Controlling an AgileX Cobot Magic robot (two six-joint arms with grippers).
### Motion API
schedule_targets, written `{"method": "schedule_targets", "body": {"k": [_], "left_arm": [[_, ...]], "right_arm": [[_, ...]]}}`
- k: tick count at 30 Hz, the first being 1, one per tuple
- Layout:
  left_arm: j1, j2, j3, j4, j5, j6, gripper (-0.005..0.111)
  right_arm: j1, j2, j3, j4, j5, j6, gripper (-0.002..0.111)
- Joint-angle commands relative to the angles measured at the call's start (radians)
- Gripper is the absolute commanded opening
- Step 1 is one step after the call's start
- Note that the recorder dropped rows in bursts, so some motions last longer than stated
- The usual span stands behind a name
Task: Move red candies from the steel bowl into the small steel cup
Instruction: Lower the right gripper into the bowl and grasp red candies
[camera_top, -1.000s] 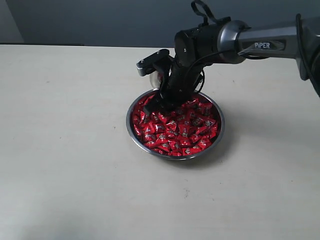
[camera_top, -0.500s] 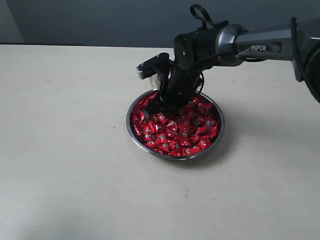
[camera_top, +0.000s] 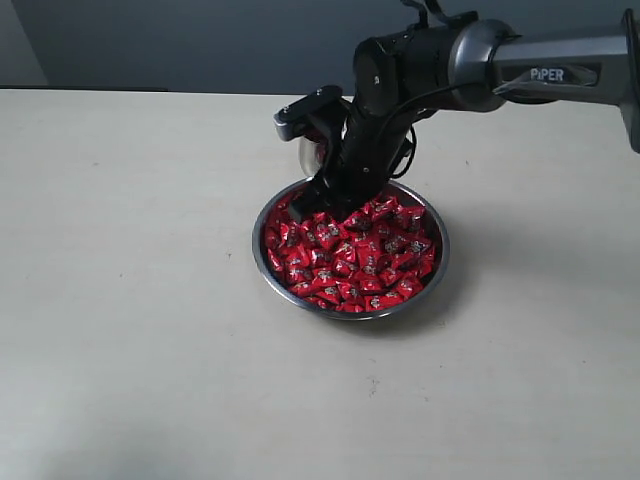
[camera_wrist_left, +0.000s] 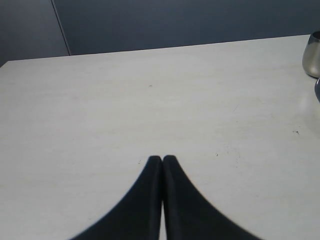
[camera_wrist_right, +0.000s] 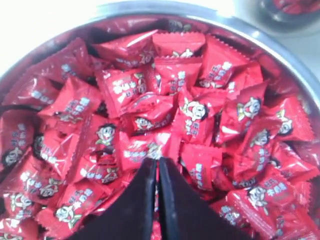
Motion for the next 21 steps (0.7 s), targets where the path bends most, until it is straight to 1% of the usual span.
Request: {"method": "schedule_targets", "body": {"k": [1, 9, 16, 18, 19, 20, 21], "left_arm": [[-0.005, -0.005, -0.008, 0.002, -0.005, -0.001, 0.000], [-0.005, -0.005, -0.008, 0.002, -0.005, -0.001, 0.000], [-0.005, -0.005, -0.008, 0.002, -0.007, -0.001, 0.000], [-0.005, -0.005, -0.008, 0.002, -0.007, -0.001, 0.000], [-0.005, -0.005, -0.008, 0.002, -0.007, -0.001, 0.000], [-0.005, -0.005, -0.008, 0.002, -0.007, -0.001, 0.000], [-0.005, -0.005, -0.008, 0.002, -0.007, -0.001, 0.000]], "right_arm": [[-0.004, 0.006, 0.003, -0.011, 0.023, -0.007, 0.014], [-0.004, 0.011, 0.003, -0.006, 0.013, -0.007, 0.014], [-0.005, 0.030, 0.003, -0.012, -0.041, -0.007, 0.014], [-0.021, 0.035, 0.003, 0.000, -0.048, -0.007, 0.025], [-0.033, 0.039, 0.003, 0.009, -0.048, -0.007, 0.038], [-0.040, 0.039, 0.003, 0.018, -0.046, -0.007, 0.042], [-0.044, 0.043, 0.003, 0.037, -0.044, -0.007, 0.042]]}}
